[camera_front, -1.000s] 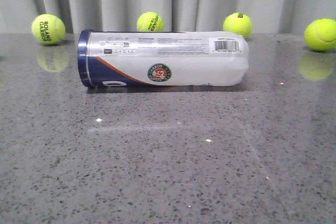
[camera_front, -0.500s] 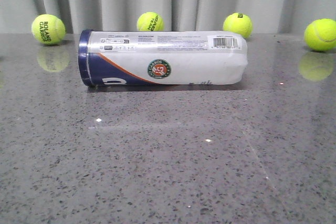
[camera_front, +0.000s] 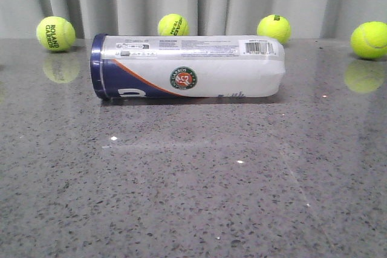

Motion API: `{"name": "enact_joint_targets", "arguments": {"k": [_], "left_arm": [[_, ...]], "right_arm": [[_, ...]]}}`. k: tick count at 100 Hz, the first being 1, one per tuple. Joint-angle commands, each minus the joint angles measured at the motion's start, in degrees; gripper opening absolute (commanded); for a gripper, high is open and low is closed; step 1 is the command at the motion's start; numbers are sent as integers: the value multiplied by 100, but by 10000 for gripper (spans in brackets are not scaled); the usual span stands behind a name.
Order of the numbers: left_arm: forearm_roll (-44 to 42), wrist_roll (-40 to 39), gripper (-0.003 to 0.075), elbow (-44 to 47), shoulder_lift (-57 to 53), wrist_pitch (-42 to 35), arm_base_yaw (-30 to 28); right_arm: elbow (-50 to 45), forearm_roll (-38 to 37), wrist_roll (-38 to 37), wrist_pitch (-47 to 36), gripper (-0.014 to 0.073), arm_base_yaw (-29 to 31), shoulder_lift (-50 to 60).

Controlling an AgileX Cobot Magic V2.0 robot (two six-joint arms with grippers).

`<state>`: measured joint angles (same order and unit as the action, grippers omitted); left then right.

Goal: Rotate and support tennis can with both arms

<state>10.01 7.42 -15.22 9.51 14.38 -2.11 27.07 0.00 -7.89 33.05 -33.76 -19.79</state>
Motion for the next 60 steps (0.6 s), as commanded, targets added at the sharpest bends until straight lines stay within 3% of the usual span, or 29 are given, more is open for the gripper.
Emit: {"name": "enact_joint_targets", "arguments": {"k": [1, 19, 31, 48, 60], "left_arm": [[88, -69, -19, -581, 627, 194, -8], [131, -58, 20, -1209, 1610, 445, -8], [142, -58, 179, -1411, 2067, 335, -8], [178, -58, 499, -1477, 2438, -61, -8], [669, -58, 535, -1492, 2629, -168, -8]], "right_arm": [[143, -36, 9, -387, -67, 31, -29], [143, -36, 9, -387, -67, 31, -29], [143, -36, 9, -387, -67, 31, -29], [143, -36, 9, -387, -67, 31, -29], [143, -36, 9, -387, -67, 31, -29]]}}
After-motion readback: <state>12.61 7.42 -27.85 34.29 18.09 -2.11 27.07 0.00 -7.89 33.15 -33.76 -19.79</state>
